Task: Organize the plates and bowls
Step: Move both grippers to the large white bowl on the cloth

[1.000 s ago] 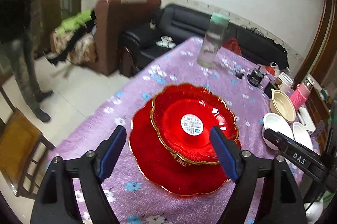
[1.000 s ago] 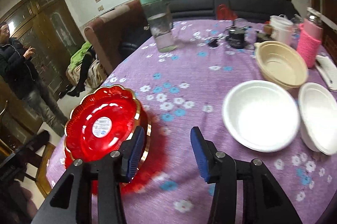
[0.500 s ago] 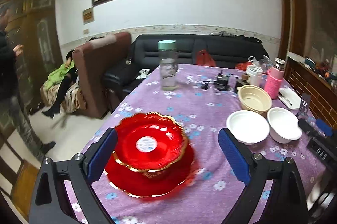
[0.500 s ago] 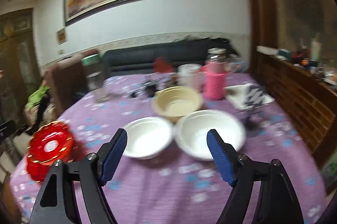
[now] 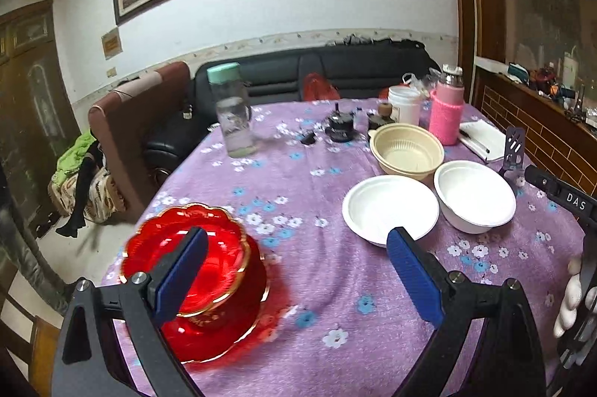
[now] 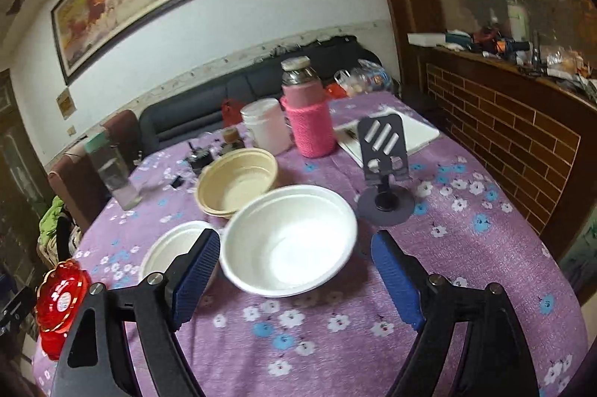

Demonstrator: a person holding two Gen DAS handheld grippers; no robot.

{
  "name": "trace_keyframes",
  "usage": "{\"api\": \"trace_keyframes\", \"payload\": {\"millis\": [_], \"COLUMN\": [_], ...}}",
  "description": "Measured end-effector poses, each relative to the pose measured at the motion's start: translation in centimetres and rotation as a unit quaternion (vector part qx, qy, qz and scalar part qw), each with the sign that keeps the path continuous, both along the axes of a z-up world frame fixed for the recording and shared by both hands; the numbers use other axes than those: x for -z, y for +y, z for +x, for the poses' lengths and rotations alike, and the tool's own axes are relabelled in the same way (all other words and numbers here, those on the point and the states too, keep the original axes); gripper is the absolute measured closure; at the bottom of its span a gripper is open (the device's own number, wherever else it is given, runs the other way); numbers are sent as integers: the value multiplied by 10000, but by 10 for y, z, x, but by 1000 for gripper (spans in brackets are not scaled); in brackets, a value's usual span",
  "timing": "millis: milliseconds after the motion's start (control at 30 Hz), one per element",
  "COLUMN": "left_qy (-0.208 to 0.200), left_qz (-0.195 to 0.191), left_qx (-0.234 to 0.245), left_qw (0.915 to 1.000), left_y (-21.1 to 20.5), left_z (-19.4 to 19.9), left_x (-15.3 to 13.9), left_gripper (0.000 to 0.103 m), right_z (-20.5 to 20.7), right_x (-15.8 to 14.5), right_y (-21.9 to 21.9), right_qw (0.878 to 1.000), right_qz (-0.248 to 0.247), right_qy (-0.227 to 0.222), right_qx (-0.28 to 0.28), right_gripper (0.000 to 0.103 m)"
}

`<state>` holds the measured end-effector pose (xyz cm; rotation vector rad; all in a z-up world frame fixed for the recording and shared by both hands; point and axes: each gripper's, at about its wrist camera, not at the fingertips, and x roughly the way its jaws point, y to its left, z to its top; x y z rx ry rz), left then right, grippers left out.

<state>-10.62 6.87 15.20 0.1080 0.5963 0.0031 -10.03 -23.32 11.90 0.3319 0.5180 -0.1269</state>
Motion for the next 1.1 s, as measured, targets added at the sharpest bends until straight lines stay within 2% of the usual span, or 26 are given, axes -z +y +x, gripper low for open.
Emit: {"api": "trace_keyframes", "payload": {"millis": [133,233,433,667,767,867,1033,1100], "left_qy": [208,360,833,1201,1427,1701,2058,2225], "left_qz": [-38,-94,-562,-1004,-1230,-1415,-1467,-1472], "left_qx": [-38,-33,40,180,59,-71,-186,-153], "left_qw": [9998,9993,9949,9875,9821,9752,9674,9637], "left_y": [-8,-11,-16,-19,-9,-1,-5,-10], "left_z": [20,34,61,93,121,149,178,187], "left_x": [10,16,28,34,38,51,77,87], "left_gripper": [7,7,7,7,7,7,7,7], "right_z": [15,22,22,36,52,69,98,104], "right_x": [17,29,41,52,56,59,71,74], "right_y": [-11,-11,9,41,52,62,80,83], "right_qw": [9995,9978,9930,9750,9676,9667,9655,9666], "right_qz": [161,442,607,1191,1477,1557,1565,1554], "right_qy": [273,436,585,945,1145,1245,1396,1385], "right_qx": [28,-240,-824,-1623,-1699,-1607,-1542,-1496], "right_gripper": [16,16,16,16,16,16,16,20]}}
